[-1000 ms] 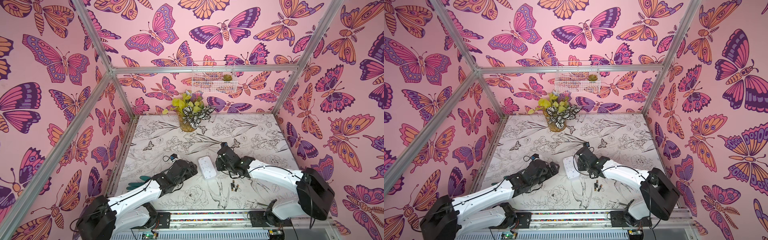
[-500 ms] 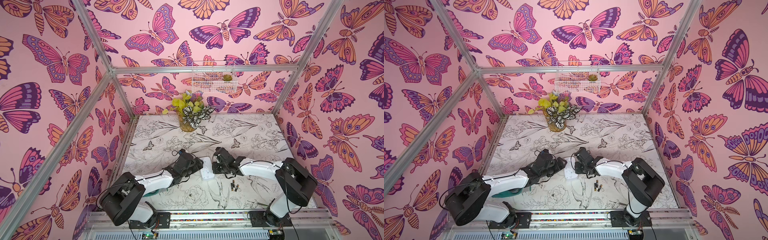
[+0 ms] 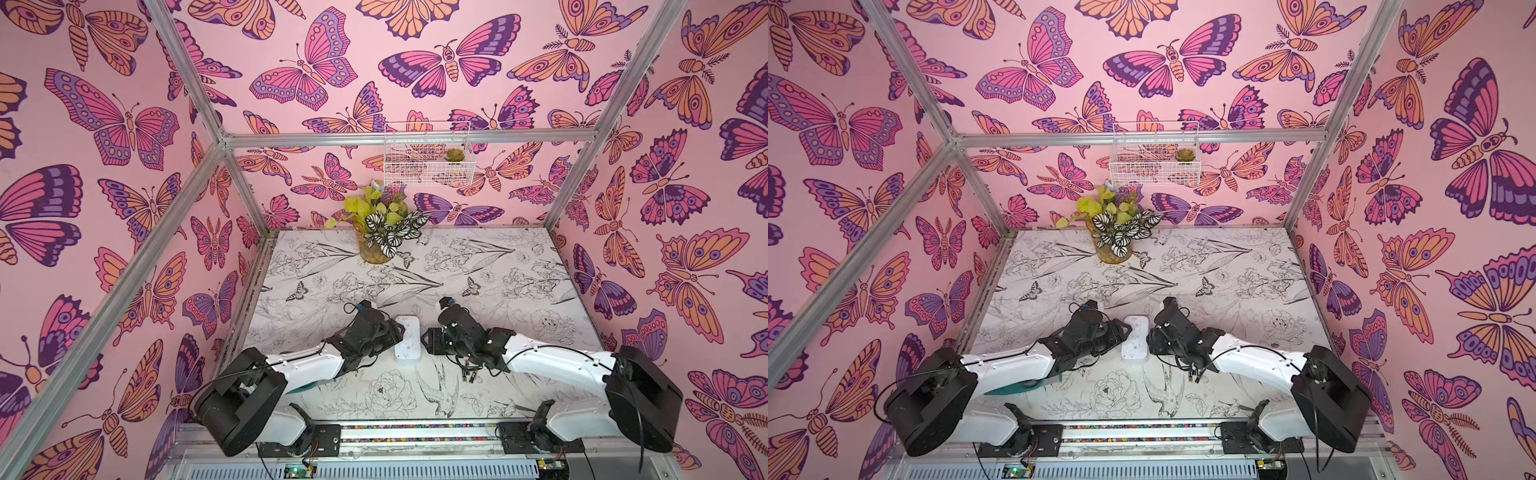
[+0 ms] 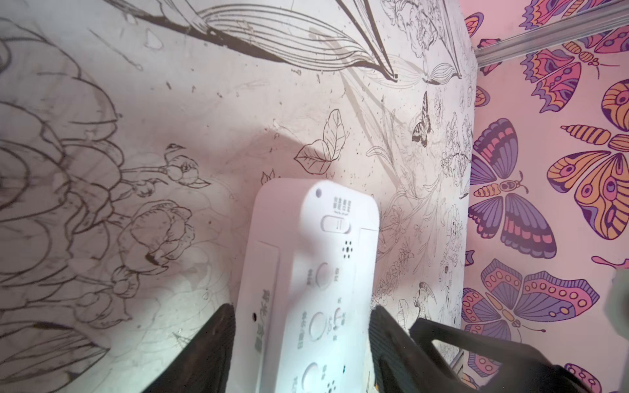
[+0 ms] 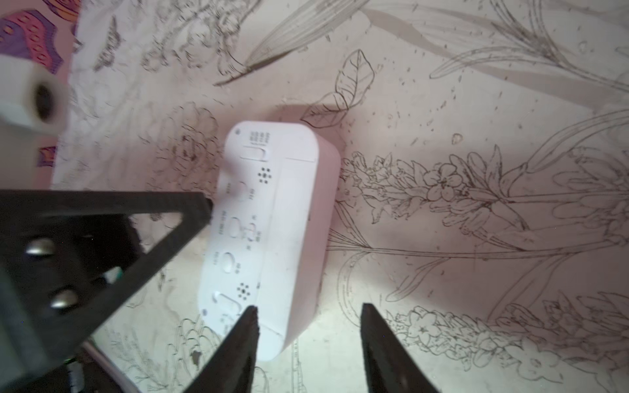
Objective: Insert the battery into the alarm
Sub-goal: Adjust the alarm at the center of the board, then remove the cover from the alarm.
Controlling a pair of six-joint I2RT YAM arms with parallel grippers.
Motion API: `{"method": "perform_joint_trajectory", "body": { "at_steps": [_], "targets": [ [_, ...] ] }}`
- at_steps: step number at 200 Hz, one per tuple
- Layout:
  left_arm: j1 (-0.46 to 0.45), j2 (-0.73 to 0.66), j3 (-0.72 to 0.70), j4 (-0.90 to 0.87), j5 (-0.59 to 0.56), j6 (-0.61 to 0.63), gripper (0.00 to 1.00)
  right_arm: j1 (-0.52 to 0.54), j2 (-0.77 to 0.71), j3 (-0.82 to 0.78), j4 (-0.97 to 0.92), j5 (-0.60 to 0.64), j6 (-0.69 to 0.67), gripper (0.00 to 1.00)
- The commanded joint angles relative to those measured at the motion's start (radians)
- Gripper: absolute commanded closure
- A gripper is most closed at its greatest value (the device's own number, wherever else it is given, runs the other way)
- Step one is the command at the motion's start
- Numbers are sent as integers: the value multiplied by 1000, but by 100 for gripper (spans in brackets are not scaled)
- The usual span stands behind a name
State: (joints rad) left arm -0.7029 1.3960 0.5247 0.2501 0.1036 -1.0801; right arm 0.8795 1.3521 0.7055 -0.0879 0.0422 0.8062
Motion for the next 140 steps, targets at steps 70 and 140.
{"method": "perform_joint_trajectory", "body": {
  "at_steps": [70, 140],
  "targets": [
    [8, 29, -14, -62, 70, 54, 35, -53, 179, 21, 199, -124, 72, 42],
    [8, 59, -20, -80, 72, 49, 39, -81, 213, -17, 312, -194, 97, 47]
  ]
}}
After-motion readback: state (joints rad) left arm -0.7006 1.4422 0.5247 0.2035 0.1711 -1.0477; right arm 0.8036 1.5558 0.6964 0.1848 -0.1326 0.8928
